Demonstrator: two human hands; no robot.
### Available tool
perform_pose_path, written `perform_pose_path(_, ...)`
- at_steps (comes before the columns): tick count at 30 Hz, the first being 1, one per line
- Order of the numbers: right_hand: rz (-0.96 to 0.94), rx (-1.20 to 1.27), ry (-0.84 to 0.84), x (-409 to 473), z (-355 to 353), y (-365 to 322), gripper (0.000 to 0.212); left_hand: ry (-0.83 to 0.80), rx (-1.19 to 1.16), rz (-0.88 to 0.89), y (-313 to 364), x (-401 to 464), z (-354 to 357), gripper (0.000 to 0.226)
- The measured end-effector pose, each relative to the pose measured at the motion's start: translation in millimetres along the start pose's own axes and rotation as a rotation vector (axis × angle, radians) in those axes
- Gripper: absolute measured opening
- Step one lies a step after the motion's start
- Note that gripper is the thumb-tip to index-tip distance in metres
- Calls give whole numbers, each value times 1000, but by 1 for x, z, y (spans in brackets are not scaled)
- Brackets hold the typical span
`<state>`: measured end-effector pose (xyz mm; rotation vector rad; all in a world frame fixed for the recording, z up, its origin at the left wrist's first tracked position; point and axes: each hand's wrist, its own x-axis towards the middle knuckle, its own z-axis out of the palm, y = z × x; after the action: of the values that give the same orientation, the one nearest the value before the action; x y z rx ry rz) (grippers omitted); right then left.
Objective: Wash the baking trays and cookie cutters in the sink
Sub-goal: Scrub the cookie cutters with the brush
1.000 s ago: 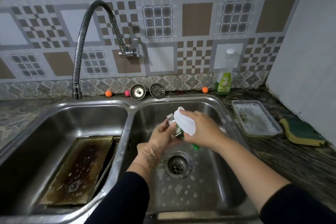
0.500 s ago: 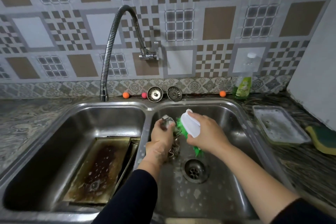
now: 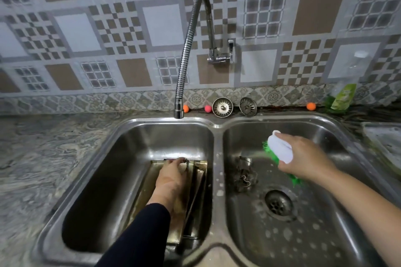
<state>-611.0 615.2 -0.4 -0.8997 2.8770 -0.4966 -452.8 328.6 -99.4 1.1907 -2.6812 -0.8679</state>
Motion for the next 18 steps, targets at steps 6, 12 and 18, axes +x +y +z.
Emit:
perform_pose_path(6, 52, -4, -2, -8, 17, 2, 87, -145, 129, -144, -68, 15, 20, 43)
perform_pose_path(12, 64, 10, 4, -14, 18, -1, 88, -154, 136, -130, -75, 13, 21, 54)
perform_pose_path(18, 73, 76, -46, -20, 11, 8, 84, -98, 62, -42, -25, 12, 3, 40)
